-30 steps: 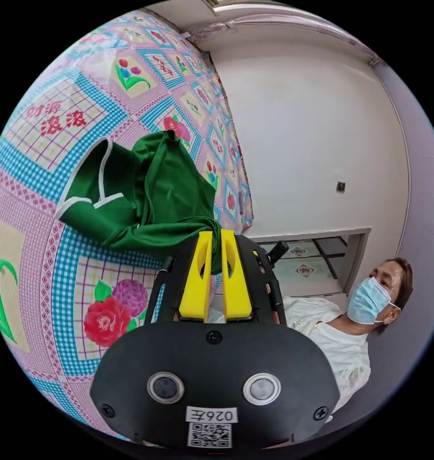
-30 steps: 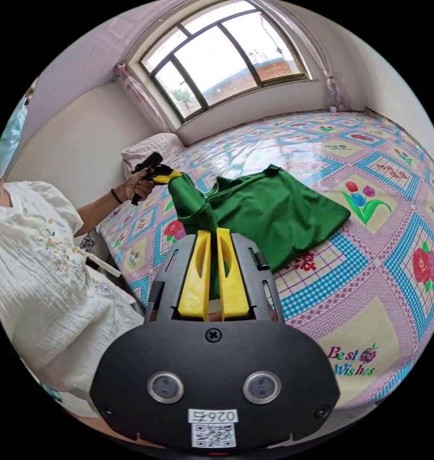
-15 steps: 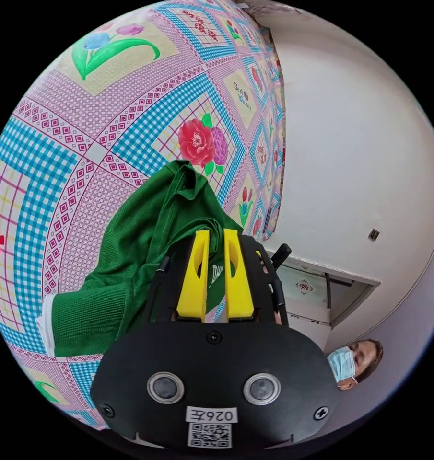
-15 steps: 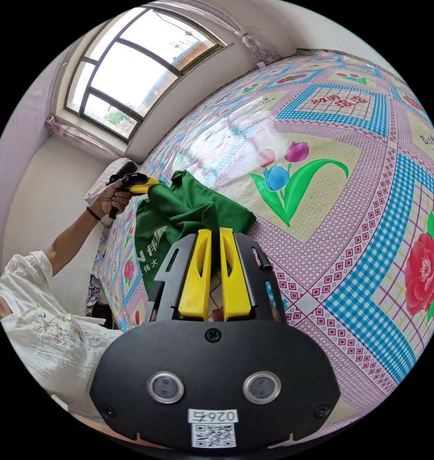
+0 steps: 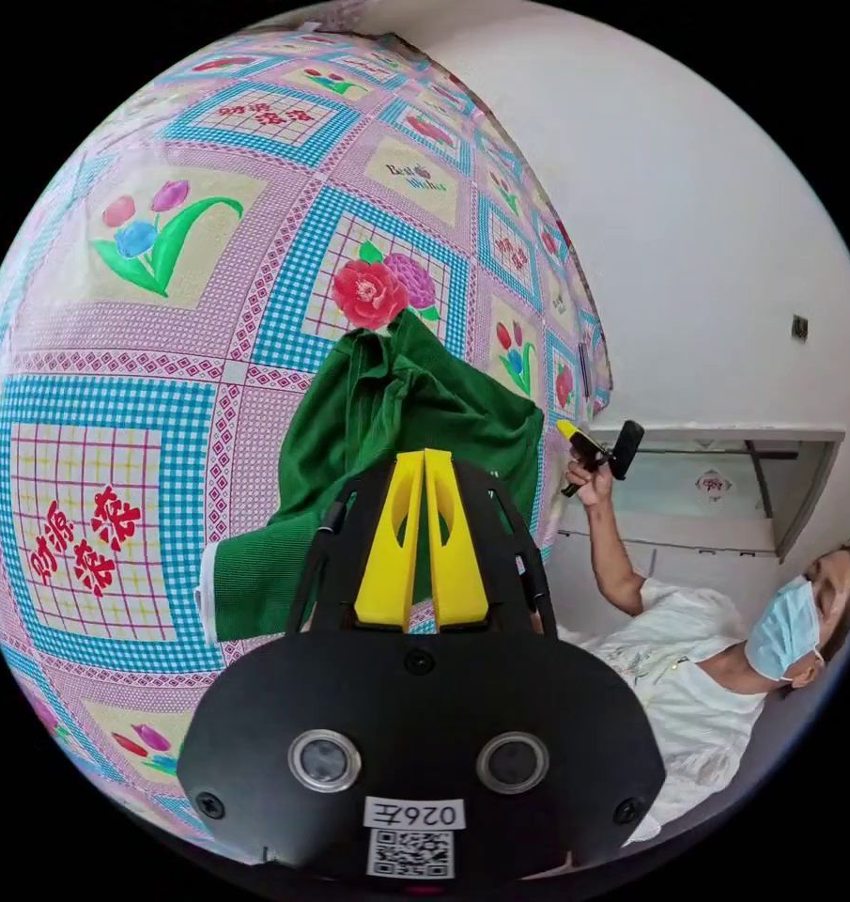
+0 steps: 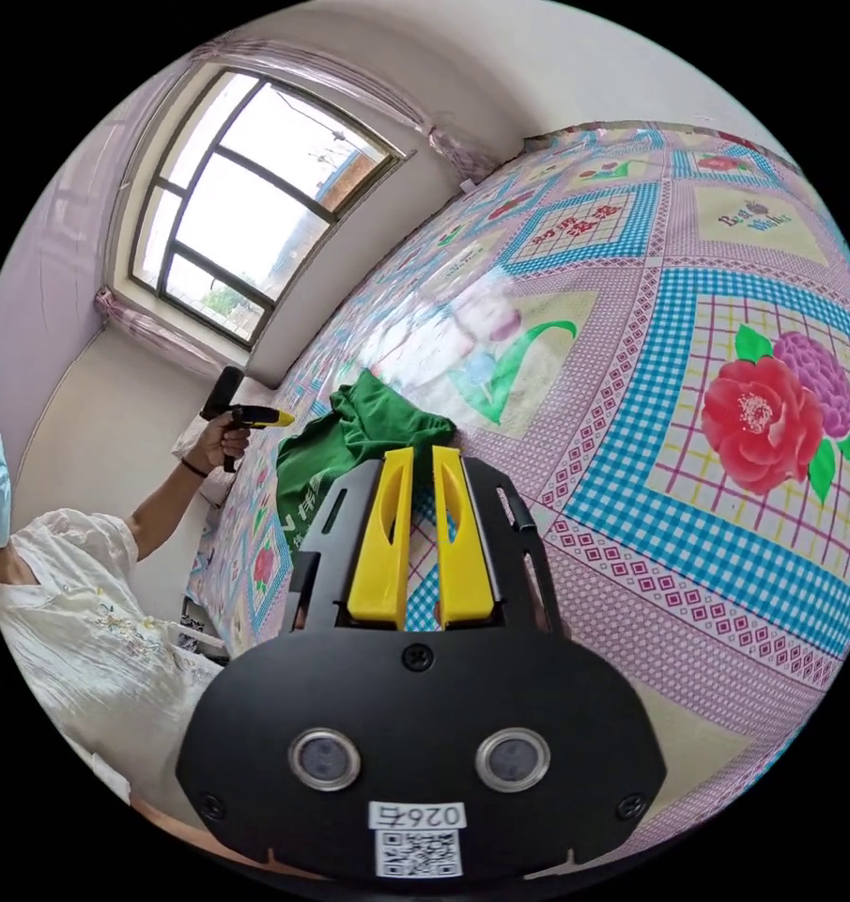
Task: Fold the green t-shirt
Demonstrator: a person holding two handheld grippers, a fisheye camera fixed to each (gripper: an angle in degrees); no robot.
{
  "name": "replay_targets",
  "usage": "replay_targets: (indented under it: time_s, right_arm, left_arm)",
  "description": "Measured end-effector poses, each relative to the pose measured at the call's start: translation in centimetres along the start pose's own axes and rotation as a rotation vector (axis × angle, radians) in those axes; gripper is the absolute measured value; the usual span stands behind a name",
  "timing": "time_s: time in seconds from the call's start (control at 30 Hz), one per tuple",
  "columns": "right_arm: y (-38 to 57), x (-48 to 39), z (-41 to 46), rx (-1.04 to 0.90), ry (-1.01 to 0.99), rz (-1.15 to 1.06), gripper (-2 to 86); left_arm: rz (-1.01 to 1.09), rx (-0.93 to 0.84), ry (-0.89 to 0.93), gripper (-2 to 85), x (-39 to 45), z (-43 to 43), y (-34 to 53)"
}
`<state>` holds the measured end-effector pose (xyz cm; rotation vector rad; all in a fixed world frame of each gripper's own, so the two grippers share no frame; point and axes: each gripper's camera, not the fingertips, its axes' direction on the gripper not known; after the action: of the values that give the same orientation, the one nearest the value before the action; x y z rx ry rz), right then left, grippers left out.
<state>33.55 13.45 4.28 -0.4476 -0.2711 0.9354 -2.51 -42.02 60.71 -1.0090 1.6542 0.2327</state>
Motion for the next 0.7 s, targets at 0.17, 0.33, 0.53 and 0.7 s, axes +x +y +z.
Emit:
replay_targets:
  time_s: [0.17,0.33,0.53,0.7]
  right_arm:
    - [-1.5,-6.7,6.4,-0.207,0.043,-0.222,-0.8]
    - [-3.1,-6.3,7.9,-0.235,0.344,-0.187,-1.1]
    - [-1.7,-7.6,5.1,-0.135,0.230,-0.148,-0.9]
    - [-0.6,-7.4,5.9,-0.204,0.311,-0.127,-0.9]
  left_arm:
    - [0.081,-0.053,-0.047,-0.9,3.7,8.4,-0.8]
    - [0.025,-0.016,-0.207,-0.8,3.5,11.0,-1.0]
    - [0.114,0.038,-0.349,-1.0,7.6,12.3,2.6]
    - [0.095,0.030,-0.461,-0.9,8.2,14.2,4.1]
